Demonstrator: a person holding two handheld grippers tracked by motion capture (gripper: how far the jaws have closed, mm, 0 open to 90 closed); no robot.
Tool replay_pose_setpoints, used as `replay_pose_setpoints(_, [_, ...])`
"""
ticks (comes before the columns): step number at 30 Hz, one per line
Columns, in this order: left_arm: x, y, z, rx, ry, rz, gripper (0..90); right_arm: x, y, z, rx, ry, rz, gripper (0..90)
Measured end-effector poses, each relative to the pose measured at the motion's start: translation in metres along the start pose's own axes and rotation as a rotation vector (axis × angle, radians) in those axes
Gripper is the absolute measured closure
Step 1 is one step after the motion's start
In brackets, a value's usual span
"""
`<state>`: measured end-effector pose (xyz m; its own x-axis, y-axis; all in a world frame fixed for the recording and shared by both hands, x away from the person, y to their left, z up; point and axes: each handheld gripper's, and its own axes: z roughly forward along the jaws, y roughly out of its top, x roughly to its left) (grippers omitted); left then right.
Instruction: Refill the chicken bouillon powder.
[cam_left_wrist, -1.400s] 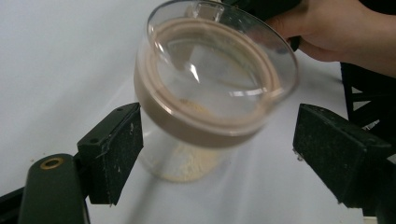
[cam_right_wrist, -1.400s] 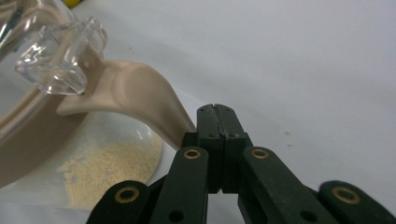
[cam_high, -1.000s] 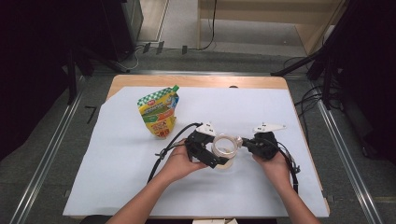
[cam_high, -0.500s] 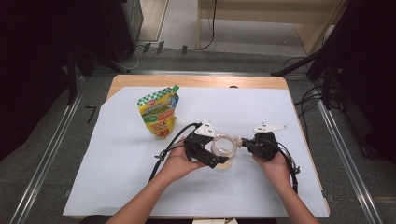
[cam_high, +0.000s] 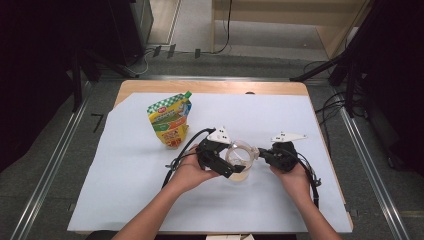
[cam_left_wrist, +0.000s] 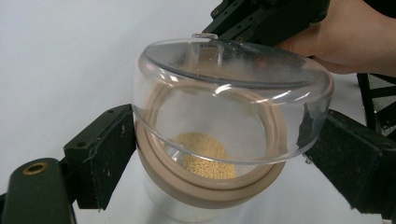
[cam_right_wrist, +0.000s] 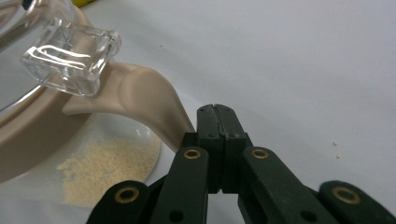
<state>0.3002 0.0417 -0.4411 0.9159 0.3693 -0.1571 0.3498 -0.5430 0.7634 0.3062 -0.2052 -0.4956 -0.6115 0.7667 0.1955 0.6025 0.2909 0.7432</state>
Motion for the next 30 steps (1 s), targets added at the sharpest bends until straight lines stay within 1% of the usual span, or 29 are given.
replay_pose_setpoints(1, [0.000, 0.001, -0.001, 0.002, 0.001, 0.002, 11.2, 0.000, 0.000, 0.000, 0.000, 0.000, 0.001, 90.0])
replay_pose_setpoints(2, [0.000, 0.002, -0.001, -0.004, 0.000, -0.007, 11.3, 0.000, 0.000, 0.000, -0.001, -0.001, 0.001, 90.0])
replay_pose_setpoints(4, [0.000, 0.005, -0.002, 0.004, 0.000, -0.015, 11.1, 0.001, 0.000, -0.001, -0.002, -0.003, -0.003, 90.0])
replay_pose_setpoints(5, [-0.001, 0.007, -0.002, 0.011, 0.002, -0.013, 11.0, 0.000, 0.000, -0.001, -0.005, -0.001, -0.005, 90.0])
replay_pose_setpoints(7, [-0.001, 0.010, -0.003, 0.005, -0.004, -0.003, 11.2, 0.000, 0.001, -0.002, -0.011, 0.001, -0.008, 90.0])
replay_pose_setpoints(8, [0.000, 0.012, -0.003, -0.004, -0.025, -0.007, 13.7, 0.001, 0.001, -0.003, -0.012, 0.001, -0.009, 90.0])
replay_pose_setpoints(9, [0.000, 0.014, -0.004, -0.017, -0.037, -0.017, 17.2, 0.001, 0.001, -0.003, -0.012, 0.001, -0.008, 90.0])
replay_pose_setpoints(10, [0.001, 0.016, -0.003, -0.029, -0.036, -0.028, 17.2, 0.001, 0.001, -0.003, -0.012, 0.001, -0.008, 90.0])
replay_pose_setpoints(11, [0.002, 0.020, -0.001, -0.023, -0.038, -0.035, 17.9, 0.001, 0.000, -0.003, -0.012, 0.000, -0.006, 90.0])
replay_pose_setpoints(12, [0.002, 0.020, -0.001, -0.023, -0.038, -0.035, 18.4, 0.001, 0.000, -0.003, -0.012, 0.000, -0.006, 90.0])
replay_pose_setpoints(13, [0.002, 0.023, 0.001, -0.019, -0.035, -0.031, 20.5, 0.001, 0.000, -0.003, -0.012, 0.000, -0.007, 90.0])
replay_pose_setpoints(15, [0.002, 0.026, 0.002, -0.005, -0.029, -0.022, 21.9, 0.001, 0.000, -0.003, -0.011, 0.000, -0.007, 90.0])
replay_pose_setpoints(16, [0.002, 0.028, 0.004, 0.003, -0.017, -0.017, 23.5, 0.001, 0.000, -0.003, -0.010, 0.001, -0.005, 90.0])
replay_pose_setpoints(19, [0.003, 0.033, 0.004, 0.007, 0.000, -0.015, 31.0, 0.001, 0.000, -0.003, -0.011, 0.001, -0.008, 90.0])
replay_pose_setpoints(21, [0.006, 0.036, 0.005, -0.003, -0.010, -0.032, 33.4, 0.001, 0.000, -0.003, -0.011, 0.000, -0.009, 90.0])
replay_pose_setpoints(23, [0.007, 0.039, 0.005, -0.004, -0.004, -0.035, 37.1, 0.001, 0.000, -0.004, -0.010, -0.001, -0.009, 90.0])
replay_pose_setpoints(24, [0.007, 0.040, 0.006, -0.005, 0.002, -0.039, 40.0, 0.001, 0.000, -0.003, -0.011, -0.001, -0.010, 90.0])
replay_pose_setpoints(26, [0.008, 0.042, 0.006, -0.003, 0.023, -0.032, 46.5, 0.001, 0.000, -0.004, -0.011, -0.002, -0.011, 90.0])
replay_pose_setpoints(27, [0.009, 0.043, 0.006, -0.001, 0.031, -0.031, 53.5, 0.002, 0.000, -0.003, -0.012, -0.002, -0.012, 90.0])
replay_pose_setpoints(28, [0.010, 0.043, 0.006, -0.002, 0.038, -0.031, 53.5, 0.002, 0.000, -0.003, -0.012, -0.002, -0.012, 90.0])
replay_pose_setpoints(30, [0.011, 0.045, 0.007, 0.005, 0.048, -0.028, 59.6, 0.002, 0.000, -0.003, -0.013, -0.001, -0.010, 90.0])
